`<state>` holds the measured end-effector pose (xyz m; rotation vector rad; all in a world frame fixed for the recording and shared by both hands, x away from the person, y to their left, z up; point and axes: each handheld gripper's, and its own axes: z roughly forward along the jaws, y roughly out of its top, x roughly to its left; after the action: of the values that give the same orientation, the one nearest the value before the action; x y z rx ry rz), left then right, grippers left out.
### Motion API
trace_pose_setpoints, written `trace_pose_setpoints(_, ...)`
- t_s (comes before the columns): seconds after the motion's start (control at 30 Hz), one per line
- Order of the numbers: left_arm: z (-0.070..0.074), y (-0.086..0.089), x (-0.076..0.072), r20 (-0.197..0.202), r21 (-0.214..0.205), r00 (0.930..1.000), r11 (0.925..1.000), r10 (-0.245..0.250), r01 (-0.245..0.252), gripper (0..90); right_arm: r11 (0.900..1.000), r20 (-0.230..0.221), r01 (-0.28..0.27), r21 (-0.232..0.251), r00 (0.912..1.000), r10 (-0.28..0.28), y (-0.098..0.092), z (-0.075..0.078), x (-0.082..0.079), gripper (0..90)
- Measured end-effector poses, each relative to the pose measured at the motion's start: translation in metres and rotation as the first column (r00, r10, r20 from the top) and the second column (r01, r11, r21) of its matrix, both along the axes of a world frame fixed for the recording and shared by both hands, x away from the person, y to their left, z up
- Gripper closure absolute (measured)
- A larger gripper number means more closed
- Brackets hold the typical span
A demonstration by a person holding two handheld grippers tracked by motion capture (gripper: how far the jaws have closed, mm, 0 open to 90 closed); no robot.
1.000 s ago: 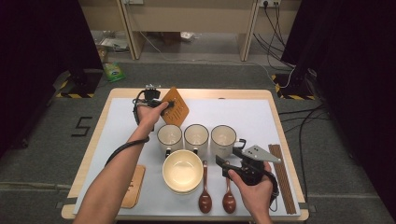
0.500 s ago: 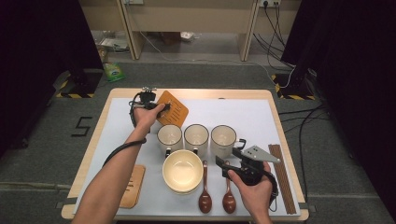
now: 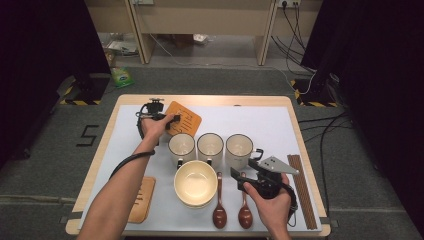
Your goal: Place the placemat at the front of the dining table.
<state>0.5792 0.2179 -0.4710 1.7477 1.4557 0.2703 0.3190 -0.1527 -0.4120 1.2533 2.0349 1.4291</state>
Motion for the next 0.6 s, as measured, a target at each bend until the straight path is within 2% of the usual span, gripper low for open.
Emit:
trace_pose_setpoints(0.37, -0.0069, -0.0018, 0.0000, -0.006, 0.022, 0.9999, 0.9997, -0.010, 0.010, 33.6, 1.0000, -0.002, -0.003, -0.002, 1.0000, 0.003, 0.0006, -0.0006, -0.0002, 26.5)
trace_pose_setpoints(0.6, -0.0085, -0.0020, -0.0018, -0.005, 0.035, 1.0000, 0.9994, -0.004, 0.004, 31.0, 1.0000, -0.002, -0.003, -0.002, 1.0000, 0.003, 0.0006, -0.0009, -0.0002, 26.5)
